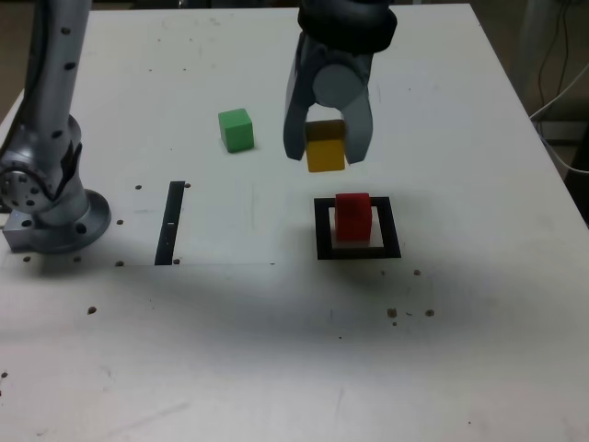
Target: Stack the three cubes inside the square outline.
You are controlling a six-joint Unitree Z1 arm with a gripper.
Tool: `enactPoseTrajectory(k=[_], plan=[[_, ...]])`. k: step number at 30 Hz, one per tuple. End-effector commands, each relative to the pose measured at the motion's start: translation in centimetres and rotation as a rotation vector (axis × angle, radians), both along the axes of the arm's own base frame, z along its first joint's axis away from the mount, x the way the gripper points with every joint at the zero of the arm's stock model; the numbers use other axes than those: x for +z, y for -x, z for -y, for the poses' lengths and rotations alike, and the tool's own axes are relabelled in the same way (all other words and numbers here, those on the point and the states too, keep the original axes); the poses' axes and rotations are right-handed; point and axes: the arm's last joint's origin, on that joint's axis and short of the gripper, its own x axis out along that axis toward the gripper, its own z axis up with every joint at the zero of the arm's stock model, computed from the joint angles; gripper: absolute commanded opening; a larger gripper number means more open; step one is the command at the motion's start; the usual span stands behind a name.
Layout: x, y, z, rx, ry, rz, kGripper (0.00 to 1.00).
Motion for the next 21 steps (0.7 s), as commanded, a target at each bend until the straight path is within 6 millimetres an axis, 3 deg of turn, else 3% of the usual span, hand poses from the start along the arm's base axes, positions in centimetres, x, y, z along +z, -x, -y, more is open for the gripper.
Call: enactPoseTrajectory(k=[1, 8, 21], plan=[[-0.4, -0.4, 0.4, 0.0, 0.0, -0.01, 0.33], [-1.7, -2.0, 1.5, -0.01, 0.005, -0.026, 0.33], [-3.8, -3.4, 1.7, -0.012, 0.0, -0.061, 0.33]])
